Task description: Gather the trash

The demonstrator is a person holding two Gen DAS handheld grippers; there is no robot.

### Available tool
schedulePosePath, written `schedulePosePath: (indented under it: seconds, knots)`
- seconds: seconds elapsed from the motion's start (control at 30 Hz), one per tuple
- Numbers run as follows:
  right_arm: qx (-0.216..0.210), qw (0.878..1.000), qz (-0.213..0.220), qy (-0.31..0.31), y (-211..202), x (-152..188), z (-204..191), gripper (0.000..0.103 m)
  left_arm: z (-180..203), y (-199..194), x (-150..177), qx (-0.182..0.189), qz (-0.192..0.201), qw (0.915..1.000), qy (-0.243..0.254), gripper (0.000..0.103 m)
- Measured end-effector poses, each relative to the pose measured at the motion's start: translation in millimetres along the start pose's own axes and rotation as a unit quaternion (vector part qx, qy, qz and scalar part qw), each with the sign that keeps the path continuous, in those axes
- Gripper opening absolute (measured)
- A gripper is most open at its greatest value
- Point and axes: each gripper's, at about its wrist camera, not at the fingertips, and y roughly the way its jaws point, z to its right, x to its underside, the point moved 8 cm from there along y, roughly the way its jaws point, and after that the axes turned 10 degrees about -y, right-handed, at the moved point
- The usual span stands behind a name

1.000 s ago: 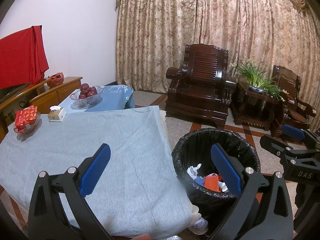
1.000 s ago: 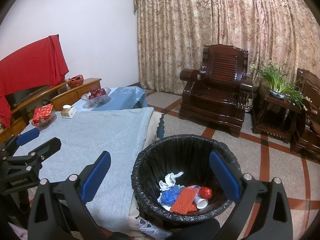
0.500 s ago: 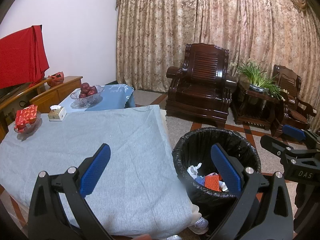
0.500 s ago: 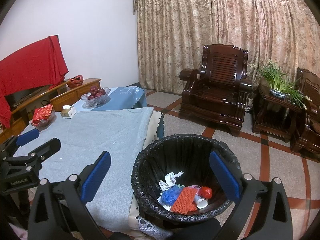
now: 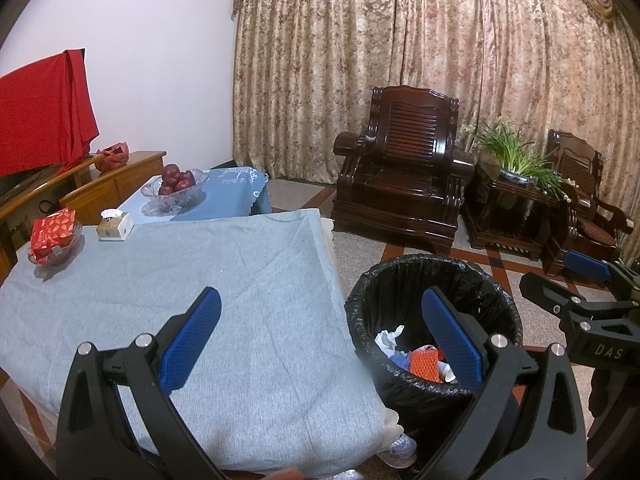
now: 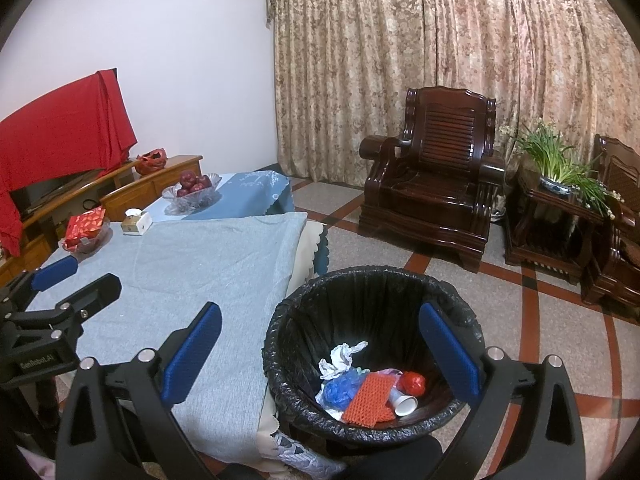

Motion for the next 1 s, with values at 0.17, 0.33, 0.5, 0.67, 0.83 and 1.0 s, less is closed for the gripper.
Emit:
schedulePosePath:
  seconds: [0.17, 0.33, 0.5, 0.67, 0.83, 1.0]
  knots:
    - [0.000, 1.000, 0.000, 0.000, 0.0, -0.3, -0.1, 0.097, -0.5, -0.3, -1.0, 0.000, 0.000, 1.0000, 0.000, 0.098]
    - [0.001, 1.000, -0.002, 0.001, 1.1, 4.3, -1.6, 0.097, -0.9, -0.2, -1.7, 0.000, -0.001, 1.0000, 0.000, 0.098]
    - [0.000, 1.000, -0.003, 0.001, 1.1, 4.5, -1.8, 0.097, -0.7, -0.3, -2.2, 0.000, -0.001, 1.0000, 0.000, 0.098]
    - [0.001, 1.000, -0.002, 0.001, 1.3, 3.2, -1.4, 0.097, -0.8, -0.6, -2.9, 0.000, -0.001, 1.0000, 0.000, 0.098]
    - [0.000, 1.000, -0.003, 0.000, 1.3, 2.8, -1.2, 0.097, -0.5, -0.6, -3.5, 0.000, -0.001, 1.0000, 0.000, 0.098]
    - [0.000, 1.000, -0.003, 0.001, 1.3, 2.4, -1.0, 0.097, -0.4, -0.5, -4.2, 0.000, -0.003, 1.0000, 0.000, 0.098]
